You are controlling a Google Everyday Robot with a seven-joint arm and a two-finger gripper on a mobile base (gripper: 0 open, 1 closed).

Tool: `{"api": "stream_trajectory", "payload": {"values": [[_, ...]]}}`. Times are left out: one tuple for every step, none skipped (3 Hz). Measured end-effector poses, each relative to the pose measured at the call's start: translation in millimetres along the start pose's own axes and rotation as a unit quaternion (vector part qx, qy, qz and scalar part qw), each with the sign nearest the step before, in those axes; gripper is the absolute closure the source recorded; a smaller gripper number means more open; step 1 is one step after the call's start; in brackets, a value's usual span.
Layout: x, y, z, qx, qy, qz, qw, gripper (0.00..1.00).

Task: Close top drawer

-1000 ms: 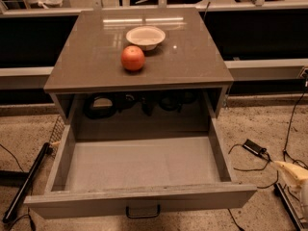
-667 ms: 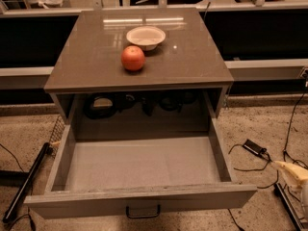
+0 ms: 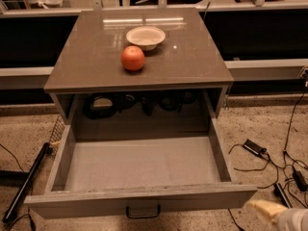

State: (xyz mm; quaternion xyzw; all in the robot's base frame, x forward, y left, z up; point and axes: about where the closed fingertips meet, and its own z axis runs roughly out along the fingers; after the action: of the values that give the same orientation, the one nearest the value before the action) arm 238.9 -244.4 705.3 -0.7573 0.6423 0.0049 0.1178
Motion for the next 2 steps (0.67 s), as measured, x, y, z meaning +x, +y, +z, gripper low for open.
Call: {"api": "stream_trajectory", "payload": {"values": [[-20.1, 22.2, 25.5, -0.023, -0.010, -0.041, 0.9988, 0.41], [-22.2, 26.7, 29.5, -0.029, -0.012, -0.045, 0.9985, 0.64]]}}
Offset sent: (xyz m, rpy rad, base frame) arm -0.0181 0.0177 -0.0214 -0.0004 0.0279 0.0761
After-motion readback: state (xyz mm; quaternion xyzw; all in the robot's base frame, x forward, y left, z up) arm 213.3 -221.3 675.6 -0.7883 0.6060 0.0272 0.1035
